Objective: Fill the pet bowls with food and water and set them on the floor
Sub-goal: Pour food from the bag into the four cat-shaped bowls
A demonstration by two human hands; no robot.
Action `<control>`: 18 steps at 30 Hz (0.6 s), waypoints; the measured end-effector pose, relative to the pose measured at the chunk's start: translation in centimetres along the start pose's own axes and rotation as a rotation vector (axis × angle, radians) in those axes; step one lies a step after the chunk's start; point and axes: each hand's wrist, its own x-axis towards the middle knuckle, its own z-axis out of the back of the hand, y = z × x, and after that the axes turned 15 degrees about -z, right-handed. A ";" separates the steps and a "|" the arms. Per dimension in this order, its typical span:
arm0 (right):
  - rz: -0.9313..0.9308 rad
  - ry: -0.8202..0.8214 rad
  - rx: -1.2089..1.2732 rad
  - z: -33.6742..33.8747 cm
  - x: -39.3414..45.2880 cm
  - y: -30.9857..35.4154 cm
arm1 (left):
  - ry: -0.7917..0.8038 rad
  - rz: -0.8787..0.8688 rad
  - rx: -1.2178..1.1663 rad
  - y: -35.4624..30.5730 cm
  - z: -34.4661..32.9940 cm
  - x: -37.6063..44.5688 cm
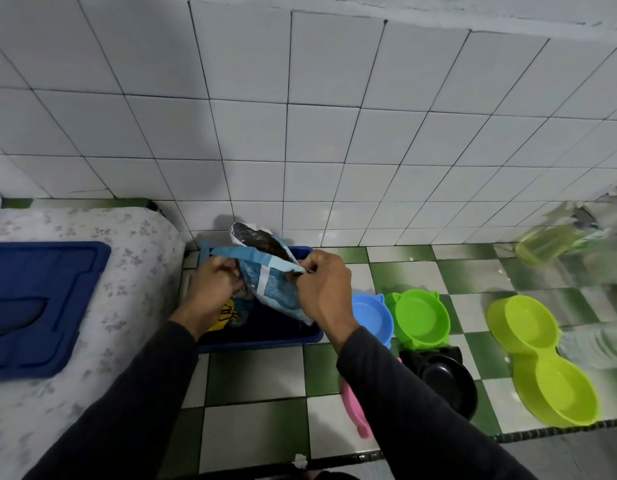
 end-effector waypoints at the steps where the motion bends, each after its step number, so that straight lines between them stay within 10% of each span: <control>1: 0.022 0.002 0.006 0.3 -0.1 0.3 | 0.046 -0.052 0.036 -0.3 -0.1 -0.4; 18: 0.158 0.011 0.140 6.7 -2.4 -0.4 | -0.046 -0.266 0.242 -1.1 -6.7 -8.2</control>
